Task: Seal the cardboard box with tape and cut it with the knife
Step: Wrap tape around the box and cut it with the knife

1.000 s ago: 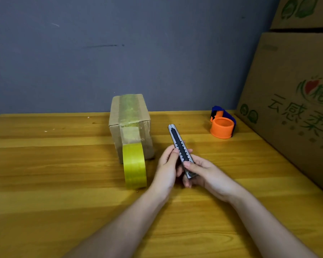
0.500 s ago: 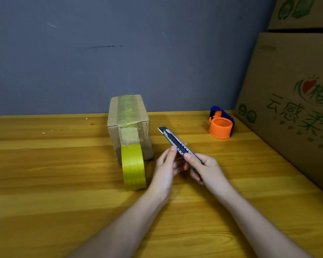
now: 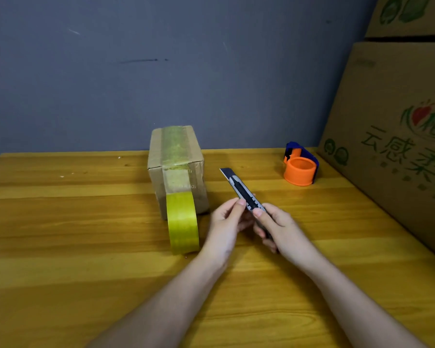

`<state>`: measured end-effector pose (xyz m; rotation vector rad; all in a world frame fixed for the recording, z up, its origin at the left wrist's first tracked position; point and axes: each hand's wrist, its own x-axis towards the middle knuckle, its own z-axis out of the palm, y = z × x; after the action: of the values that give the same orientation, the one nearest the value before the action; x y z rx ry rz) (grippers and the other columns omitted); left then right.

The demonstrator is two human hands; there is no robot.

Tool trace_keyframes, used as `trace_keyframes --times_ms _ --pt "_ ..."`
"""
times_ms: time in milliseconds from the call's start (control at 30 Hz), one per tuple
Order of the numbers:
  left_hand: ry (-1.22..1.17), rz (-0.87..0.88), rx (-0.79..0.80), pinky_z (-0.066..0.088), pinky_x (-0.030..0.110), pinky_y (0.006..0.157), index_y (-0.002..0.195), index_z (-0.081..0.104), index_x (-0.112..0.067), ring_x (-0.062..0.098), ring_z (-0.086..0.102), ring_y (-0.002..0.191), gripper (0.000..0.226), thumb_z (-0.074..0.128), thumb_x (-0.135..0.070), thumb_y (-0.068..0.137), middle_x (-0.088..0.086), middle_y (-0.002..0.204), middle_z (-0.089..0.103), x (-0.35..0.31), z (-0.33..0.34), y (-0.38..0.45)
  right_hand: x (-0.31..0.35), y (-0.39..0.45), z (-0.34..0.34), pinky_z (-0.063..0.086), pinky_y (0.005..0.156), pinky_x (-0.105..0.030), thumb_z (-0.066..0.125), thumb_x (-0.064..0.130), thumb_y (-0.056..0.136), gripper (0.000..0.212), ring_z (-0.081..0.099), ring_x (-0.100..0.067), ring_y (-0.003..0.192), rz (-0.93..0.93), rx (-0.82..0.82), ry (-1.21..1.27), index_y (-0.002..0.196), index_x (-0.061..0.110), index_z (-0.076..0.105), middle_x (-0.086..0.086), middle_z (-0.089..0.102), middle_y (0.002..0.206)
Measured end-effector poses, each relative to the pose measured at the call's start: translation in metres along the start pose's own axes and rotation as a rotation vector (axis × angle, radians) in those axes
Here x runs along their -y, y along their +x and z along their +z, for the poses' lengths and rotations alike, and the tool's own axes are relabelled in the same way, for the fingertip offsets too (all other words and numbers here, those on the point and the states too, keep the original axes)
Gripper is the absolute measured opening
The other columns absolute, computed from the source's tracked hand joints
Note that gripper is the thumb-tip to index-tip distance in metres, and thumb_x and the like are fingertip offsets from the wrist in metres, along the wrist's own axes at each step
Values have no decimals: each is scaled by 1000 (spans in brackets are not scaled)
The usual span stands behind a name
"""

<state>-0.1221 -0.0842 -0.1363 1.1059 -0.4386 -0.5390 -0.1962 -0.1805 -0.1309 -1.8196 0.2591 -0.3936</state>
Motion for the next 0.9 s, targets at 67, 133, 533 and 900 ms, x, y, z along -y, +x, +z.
trace_keyframes --times_ms 67,133,533,900 --pt "19 8 16 56 20 72 95 66 -10 20 63 85 22 44 -11 97 14 97 68 1 1 -1 2 0 0 23 32 -16 43 18 98 25 28 -5 32 -1 -61 16 76 10 52 -2 39 50" --pt "-6 -10 11 57 20 70 101 65 -9 16 65 80 24 42 -16 99 12 99 69 0 1 -1 2 0 2 24 32 -16 46 19 97 30 29 -6 32 -9 -100 24 68 13 51 1 39 45" --pt "115 14 29 48 29 57 90 68 -9 18 53 51 29 43 -20 98 14 65 54 -1 2 -5 -1 1 -1 41 42 -25 41 23 99 18 53 -17 39 36 33 78 93 13 55 -2 61 55" --pt "165 11 29 50 40 88 101 67 0 23 58 80 26 46 -15 98 12 90 66 -1 3 -4 3 -2 5 26 34 -19 39 18 100 23 30 -9 34 -19 -58 45 78 18 47 -3 38 53"
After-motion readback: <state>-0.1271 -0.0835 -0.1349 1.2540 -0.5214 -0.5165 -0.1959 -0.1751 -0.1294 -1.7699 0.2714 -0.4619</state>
